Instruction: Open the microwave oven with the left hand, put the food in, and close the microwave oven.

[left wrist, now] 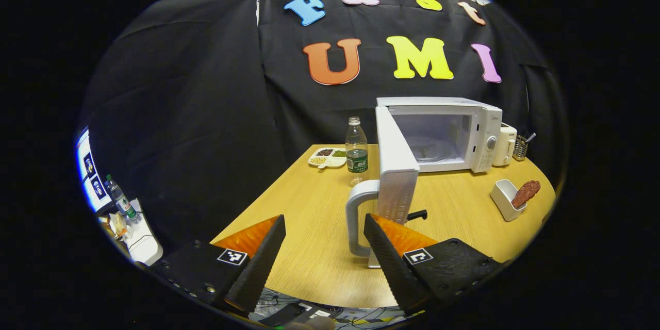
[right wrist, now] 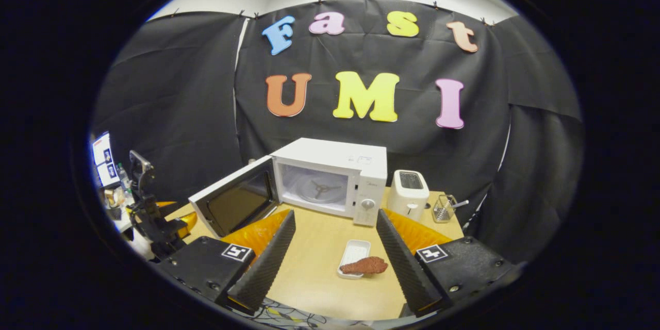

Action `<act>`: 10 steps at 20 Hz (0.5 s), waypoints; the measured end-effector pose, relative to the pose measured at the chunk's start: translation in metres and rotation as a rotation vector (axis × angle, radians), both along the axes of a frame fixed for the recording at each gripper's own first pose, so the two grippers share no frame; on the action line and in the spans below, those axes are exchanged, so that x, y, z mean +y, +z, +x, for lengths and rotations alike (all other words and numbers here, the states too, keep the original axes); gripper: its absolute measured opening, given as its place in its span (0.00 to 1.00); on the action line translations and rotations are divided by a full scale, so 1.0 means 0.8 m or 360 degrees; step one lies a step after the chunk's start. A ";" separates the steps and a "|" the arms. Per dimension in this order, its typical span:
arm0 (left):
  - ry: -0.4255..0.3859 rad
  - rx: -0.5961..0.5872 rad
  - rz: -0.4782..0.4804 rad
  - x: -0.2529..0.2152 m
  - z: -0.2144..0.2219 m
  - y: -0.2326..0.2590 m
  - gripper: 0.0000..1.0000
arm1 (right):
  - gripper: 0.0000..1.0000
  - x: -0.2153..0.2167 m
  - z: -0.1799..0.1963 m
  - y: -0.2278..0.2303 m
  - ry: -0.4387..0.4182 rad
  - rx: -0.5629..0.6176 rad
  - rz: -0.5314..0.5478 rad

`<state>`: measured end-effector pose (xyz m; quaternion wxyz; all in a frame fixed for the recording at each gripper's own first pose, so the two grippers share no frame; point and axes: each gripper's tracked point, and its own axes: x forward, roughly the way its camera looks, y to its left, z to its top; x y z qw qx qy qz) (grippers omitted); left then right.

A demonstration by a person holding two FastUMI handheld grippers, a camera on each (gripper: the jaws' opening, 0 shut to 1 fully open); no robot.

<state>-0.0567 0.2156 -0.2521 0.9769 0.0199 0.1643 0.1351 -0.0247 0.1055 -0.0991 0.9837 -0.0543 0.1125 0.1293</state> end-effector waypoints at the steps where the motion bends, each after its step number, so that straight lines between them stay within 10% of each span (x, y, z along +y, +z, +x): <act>1: 0.0001 -0.0002 0.0000 -0.001 -0.007 0.003 0.95 | 0.96 -0.009 0.004 -0.011 -0.0007 0.0007 0.0002; 10: -0.0168 -0.0108 0.0036 -0.082 -0.025 0.084 0.95 | 1.00 -0.109 0.050 -0.199 -0.0126 0.0368 -0.0032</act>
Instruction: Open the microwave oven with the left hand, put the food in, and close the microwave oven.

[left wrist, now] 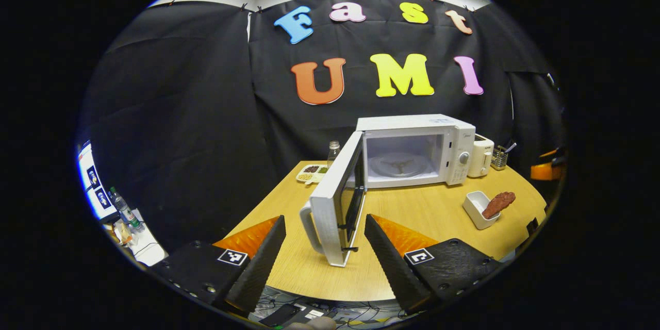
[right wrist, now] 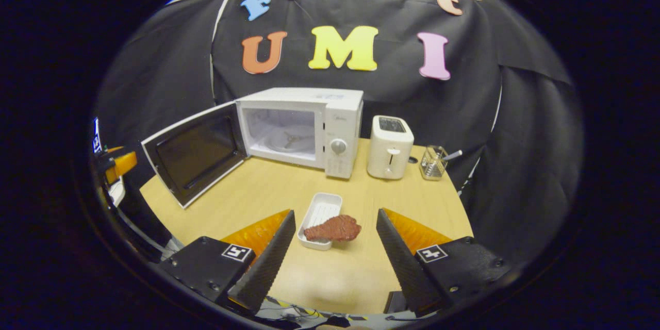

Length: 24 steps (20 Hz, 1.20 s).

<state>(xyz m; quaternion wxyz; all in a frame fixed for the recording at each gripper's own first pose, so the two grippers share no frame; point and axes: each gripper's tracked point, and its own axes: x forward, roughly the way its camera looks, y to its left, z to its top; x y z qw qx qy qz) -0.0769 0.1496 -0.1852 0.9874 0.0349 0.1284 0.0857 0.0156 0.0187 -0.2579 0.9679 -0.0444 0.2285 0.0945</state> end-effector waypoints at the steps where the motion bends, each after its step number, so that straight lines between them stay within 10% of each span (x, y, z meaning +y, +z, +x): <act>1: -0.0037 -0.0011 -0.0004 -0.019 0.006 0.008 0.95 | 1.00 -0.003 0.009 -0.021 0.0001 0.0055 0.0035; 12: -0.0217 -0.0036 0.0041 -0.174 0.095 0.072 0.95 | 0.85 0.002 0.099 -0.122 0.0150 0.0561 0.0628; 18: -0.0118 0.0024 0.0055 -0.212 0.125 0.075 0.95 | 0.14 0.007 0.117 -0.131 0.0244 0.0826 0.0875; 19: -0.0093 0.0036 0.0063 -0.214 0.126 0.074 0.94 | 0.25 0.009 0.118 -0.129 0.0268 0.0857 0.0913; 24: 0.0039 0.0085 0.0063 -0.216 0.116 0.068 0.95 | 0.16 0.013 0.116 -0.107 0.0365 0.0908 0.0968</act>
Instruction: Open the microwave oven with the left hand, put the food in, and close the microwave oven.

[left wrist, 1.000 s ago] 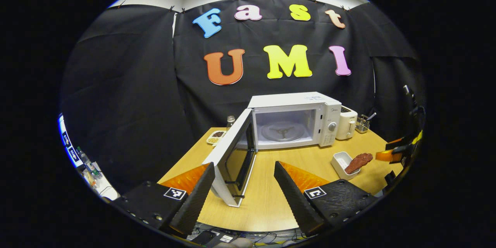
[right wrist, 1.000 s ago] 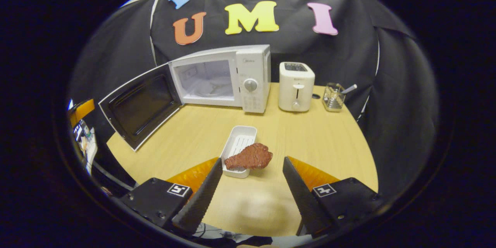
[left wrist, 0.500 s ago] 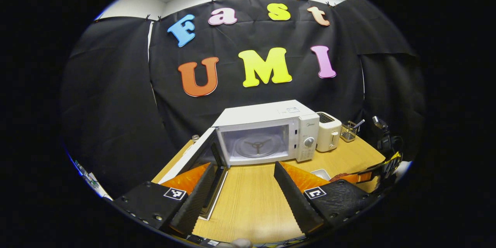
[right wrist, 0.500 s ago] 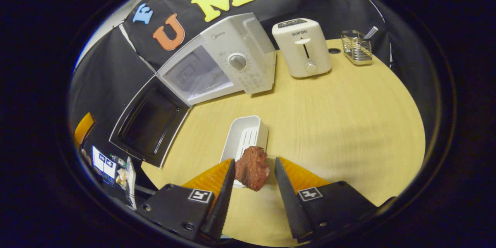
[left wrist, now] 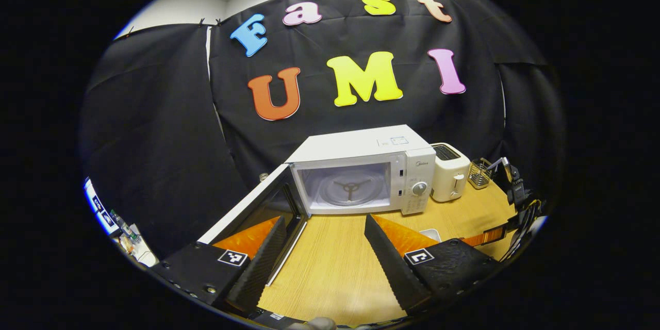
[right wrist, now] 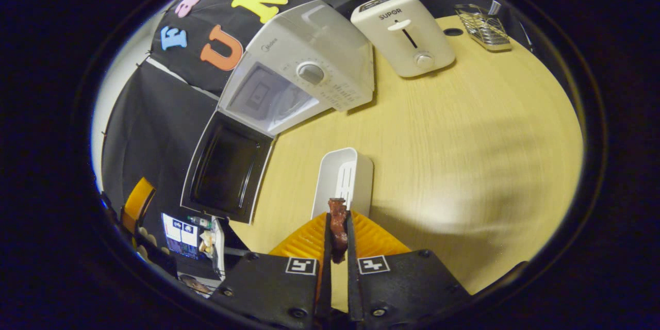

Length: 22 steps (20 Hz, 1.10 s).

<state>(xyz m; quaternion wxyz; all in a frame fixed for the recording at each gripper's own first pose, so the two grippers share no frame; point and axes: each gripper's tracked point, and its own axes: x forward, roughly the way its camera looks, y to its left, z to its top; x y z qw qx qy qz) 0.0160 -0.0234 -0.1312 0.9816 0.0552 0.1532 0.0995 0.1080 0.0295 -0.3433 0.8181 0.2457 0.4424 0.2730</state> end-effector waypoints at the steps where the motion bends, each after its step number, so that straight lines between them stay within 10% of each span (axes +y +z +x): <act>1: 0.0023 0.0010 -0.0009 0.002 -0.001 -0.002 0.95 | 0.16 0.000 0.003 0.009 0.0008 -0.0019 0.0003; 9: 0.0018 -0.0046 -0.0026 0.028 -0.014 0.000 0.95 | 0.16 0.045 0.031 0.131 -0.0077 -0.0306 0.0091; 22: -0.0471 0.0009 -0.0089 0.092 -0.029 -0.033 0.95 | 0.16 0.246 0.125 0.181 -0.0666 -0.0614 0.0347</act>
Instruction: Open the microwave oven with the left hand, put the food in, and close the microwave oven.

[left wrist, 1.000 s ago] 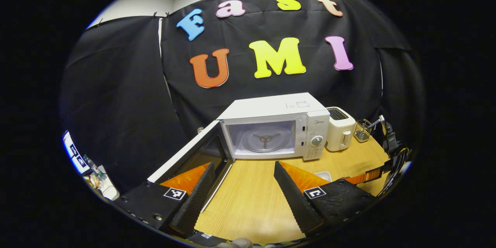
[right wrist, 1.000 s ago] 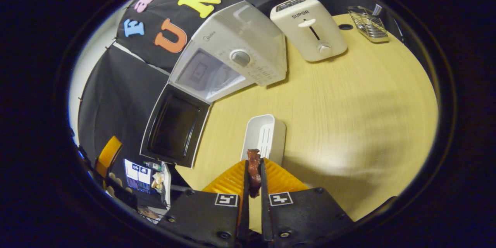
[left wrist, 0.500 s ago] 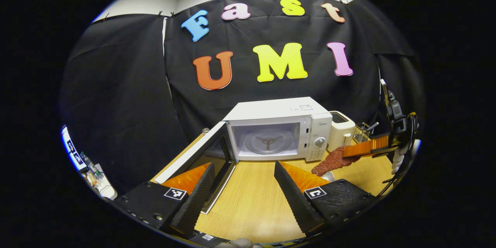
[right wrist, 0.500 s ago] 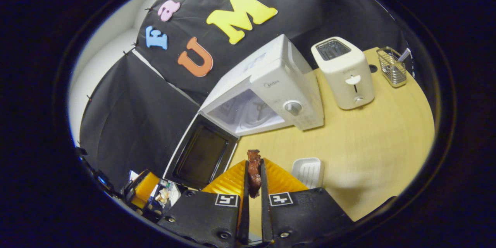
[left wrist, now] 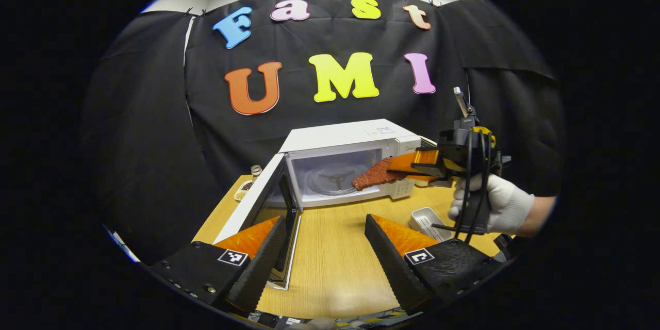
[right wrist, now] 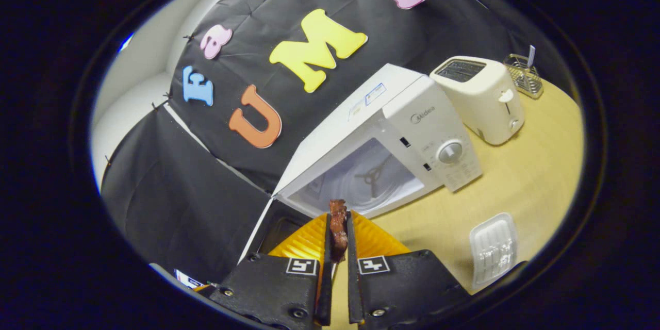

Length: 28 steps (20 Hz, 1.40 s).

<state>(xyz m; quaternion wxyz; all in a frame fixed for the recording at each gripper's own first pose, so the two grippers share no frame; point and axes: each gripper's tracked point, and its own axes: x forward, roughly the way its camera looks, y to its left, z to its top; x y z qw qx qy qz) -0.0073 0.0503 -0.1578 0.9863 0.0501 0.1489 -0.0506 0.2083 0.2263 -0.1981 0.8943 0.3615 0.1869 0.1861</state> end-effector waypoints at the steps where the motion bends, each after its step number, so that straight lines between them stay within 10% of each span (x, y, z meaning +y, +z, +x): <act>1: -0.0021 0.0010 0.0008 0.004 -0.001 -0.004 0.95 | 0.16 0.012 0.009 -0.006 -0.0035 -0.0020 0.0008; 19: -0.0062 -0.0010 -0.0043 0.057 0.040 -0.030 0.95 | 0.16 0.092 0.222 -0.111 -0.0651 -0.0062 0.0319; 28: -0.0076 -0.0033 -0.0013 0.070 0.050 -0.031 0.95 | 0.18 0.101 0.254 -0.140 -0.0699 -0.0073 0.0216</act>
